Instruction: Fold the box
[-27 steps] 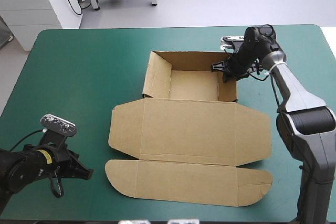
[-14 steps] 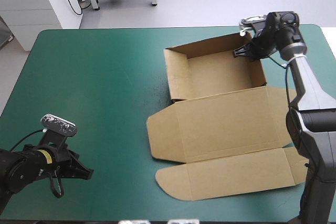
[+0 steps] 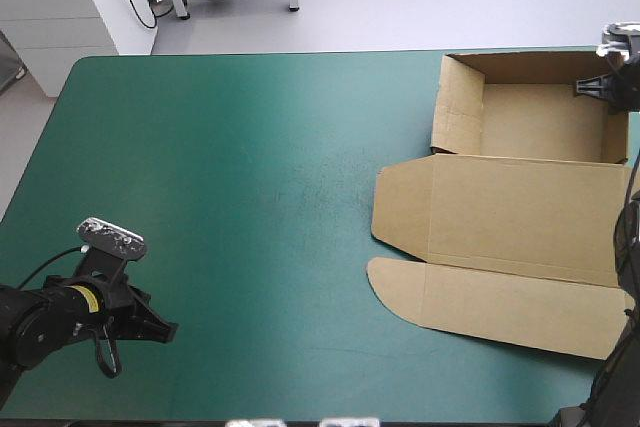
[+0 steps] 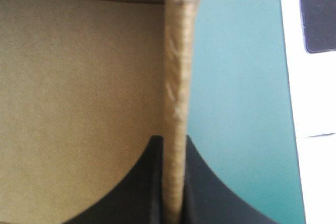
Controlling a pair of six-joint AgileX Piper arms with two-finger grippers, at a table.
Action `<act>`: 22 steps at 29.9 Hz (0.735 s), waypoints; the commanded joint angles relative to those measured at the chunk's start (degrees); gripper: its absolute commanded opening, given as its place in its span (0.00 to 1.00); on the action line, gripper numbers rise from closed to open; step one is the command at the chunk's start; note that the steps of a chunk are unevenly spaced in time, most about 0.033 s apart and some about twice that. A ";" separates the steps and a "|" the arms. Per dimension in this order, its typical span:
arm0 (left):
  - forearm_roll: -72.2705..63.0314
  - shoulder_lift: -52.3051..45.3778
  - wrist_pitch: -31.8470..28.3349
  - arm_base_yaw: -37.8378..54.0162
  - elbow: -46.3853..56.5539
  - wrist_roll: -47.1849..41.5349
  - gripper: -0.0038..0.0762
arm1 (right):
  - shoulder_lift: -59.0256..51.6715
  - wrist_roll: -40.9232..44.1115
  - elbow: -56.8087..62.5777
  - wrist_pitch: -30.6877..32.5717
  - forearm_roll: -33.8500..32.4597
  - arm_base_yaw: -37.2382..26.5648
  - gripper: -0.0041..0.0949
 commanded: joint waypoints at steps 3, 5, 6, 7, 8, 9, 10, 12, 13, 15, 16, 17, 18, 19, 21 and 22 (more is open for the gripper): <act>0.00 -0.13 -2.03 -0.22 -1.33 -0.11 0.04 | -3.58 -0.37 -2.04 -1.12 0.62 -5.48 0.02; 0.00 -0.13 -2.03 -0.22 -1.33 -0.11 0.04 | -3.58 -0.64 -2.04 -1.12 0.62 -7.02 0.02; 0.00 -0.13 -2.03 -0.22 -1.33 -0.11 0.04 | -3.58 -1.05 -2.04 -1.01 0.62 -7.70 0.02; 0.00 -0.13 -2.03 -0.22 -1.33 -0.11 0.04 | -3.58 -1.53 -2.04 -1.01 0.62 -8.23 0.02; 0.00 -0.13 -2.03 -0.22 -1.33 -0.11 0.04 | -3.58 -1.83 -2.04 -1.01 0.62 -8.73 0.02; 0.00 -0.13 -2.03 -0.22 -1.33 -0.11 0.04 | -3.58 -1.92 -2.04 -1.01 0.73 -9.12 0.02; 0.00 -0.13 -2.03 -0.22 -1.33 -0.11 0.04 | -3.58 -1.92 -2.04 -1.01 0.79 -9.49 0.02; 0.00 -0.13 -2.14 -0.22 -1.33 -0.11 0.04 | -3.58 -2.05 -2.04 -1.32 1.11 -9.93 0.03; 0.00 -0.13 -2.16 -0.22 -1.33 -0.11 0.04 | -3.58 -2.05 -2.04 -1.52 1.09 -10.20 0.04; 0.00 -0.13 -2.23 -0.22 -1.33 -0.11 0.04 | -3.48 -2.05 -2.04 -2.37 0.83 -10.31 0.11; 0.00 -0.13 -2.23 -0.22 -1.33 -0.11 0.04 | -3.48 -2.05 -2.04 -2.63 0.56 -10.31 0.16; 0.00 -0.13 -2.23 -0.22 -1.33 -0.11 0.04 | -3.48 -2.05 -2.04 -2.96 0.38 -10.31 0.23; 0.00 -0.13 -2.23 -0.22 -1.33 -0.11 0.04 | -3.48 -2.05 -2.04 -3.09 0.38 -10.31 0.32; 0.00 -0.13 -2.23 -0.22 -1.33 -0.11 0.04 | -3.48 -2.05 -2.04 -2.97 0.50 -10.31 0.42; -0.15 -0.13 -2.23 -0.22 -1.33 -0.11 0.04 | -3.48 -2.05 -2.14 -2.97 1.28 -10.31 0.63; -0.15 -0.13 -2.23 -0.22 -1.33 -0.11 0.04 | -3.48 -2.05 -2.07 -2.97 1.52 -10.31 0.72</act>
